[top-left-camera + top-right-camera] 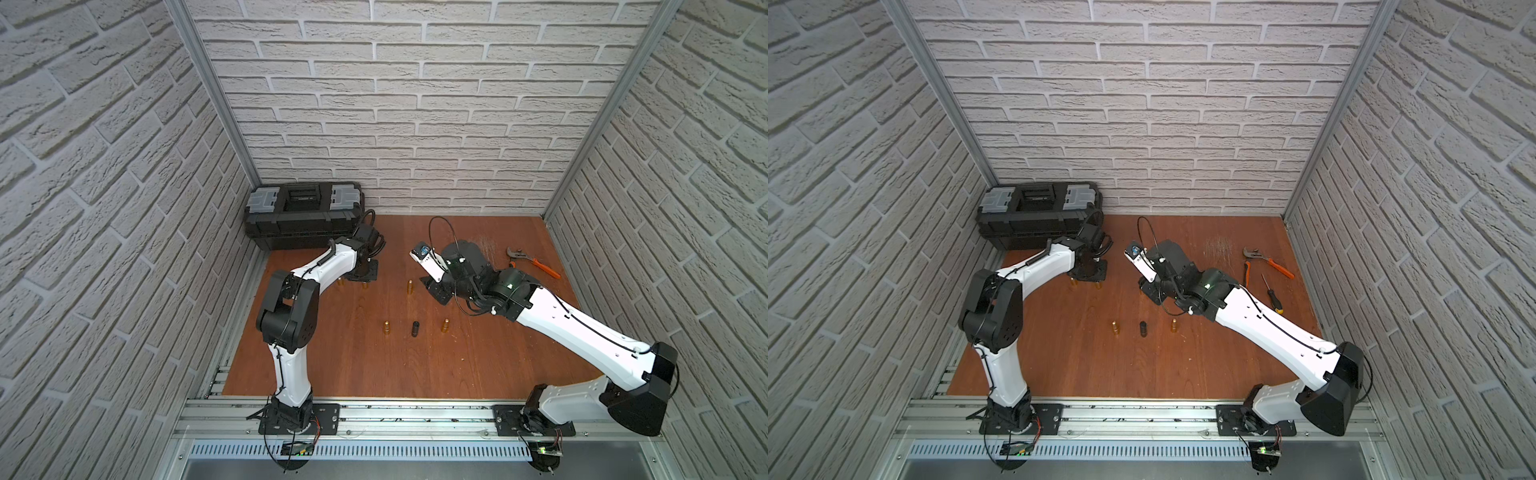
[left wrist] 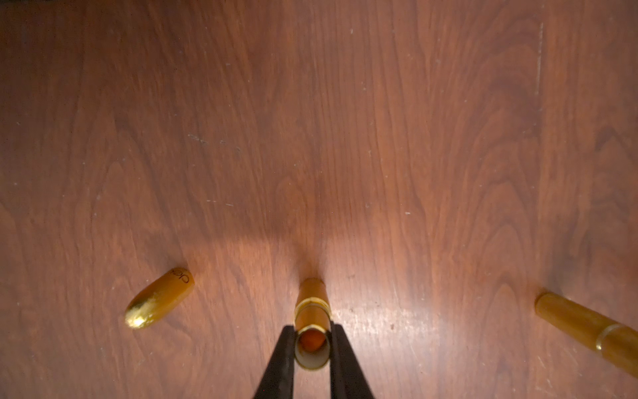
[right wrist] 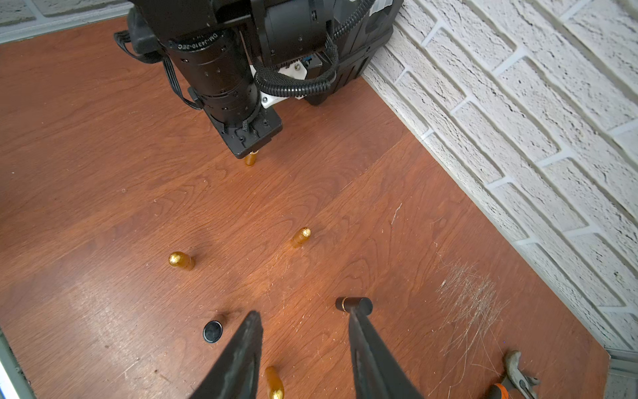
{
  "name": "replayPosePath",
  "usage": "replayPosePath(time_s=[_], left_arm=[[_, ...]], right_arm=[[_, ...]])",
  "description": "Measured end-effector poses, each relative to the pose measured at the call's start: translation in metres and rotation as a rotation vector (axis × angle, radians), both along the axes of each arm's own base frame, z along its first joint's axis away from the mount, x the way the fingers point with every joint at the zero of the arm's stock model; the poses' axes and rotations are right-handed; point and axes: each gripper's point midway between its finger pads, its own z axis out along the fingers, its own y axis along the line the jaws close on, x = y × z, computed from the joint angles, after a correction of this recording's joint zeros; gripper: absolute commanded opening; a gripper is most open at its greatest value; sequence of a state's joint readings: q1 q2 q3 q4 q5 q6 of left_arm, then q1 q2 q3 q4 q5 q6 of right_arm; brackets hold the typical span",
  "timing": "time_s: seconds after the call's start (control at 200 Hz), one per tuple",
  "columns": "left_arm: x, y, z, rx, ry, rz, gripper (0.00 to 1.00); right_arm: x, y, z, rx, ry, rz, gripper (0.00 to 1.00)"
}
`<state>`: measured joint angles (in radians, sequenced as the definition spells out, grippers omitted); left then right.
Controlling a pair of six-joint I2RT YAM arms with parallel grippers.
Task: Open the lipstick cap
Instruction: Place the lipstick at the center of the board.
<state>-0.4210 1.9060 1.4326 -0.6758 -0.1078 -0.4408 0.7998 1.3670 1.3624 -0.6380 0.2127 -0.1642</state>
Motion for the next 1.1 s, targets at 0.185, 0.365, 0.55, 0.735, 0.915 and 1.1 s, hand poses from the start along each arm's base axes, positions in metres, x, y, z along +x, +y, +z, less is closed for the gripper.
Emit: replayPosePath(time_s=[0.185,0.365,0.55,0.735,0.915,1.1], left_arm=[[-0.004,-0.002,-0.001,0.006,0.009,-0.010,0.24],[-0.009,-0.002,-0.003,0.015,0.030,-0.016,0.30],[-0.014,-0.001,-0.002,0.025,0.049,-0.020,0.41],[-0.008,-0.005,0.026,0.020,0.039,-0.027,0.51],[-0.003,-0.030,0.082,-0.034,0.003,-0.090,0.54],[-0.014,-0.082,0.111,-0.123,0.011,-0.210,0.55]], right_arm=[[0.000,0.000,-0.005,-0.009,0.009,0.000,0.43],[0.000,0.000,-0.010,-0.017,0.017,0.000,0.43],[0.001,0.001,-0.013,-0.023,0.023,0.001,0.43],[0.000,0.002,-0.013,-0.019,0.026,0.005,0.43],[0.000,0.003,-0.007,-0.005,0.027,0.006,0.43],[-0.007,-0.004,0.014,0.007,0.020,0.003,0.46]])
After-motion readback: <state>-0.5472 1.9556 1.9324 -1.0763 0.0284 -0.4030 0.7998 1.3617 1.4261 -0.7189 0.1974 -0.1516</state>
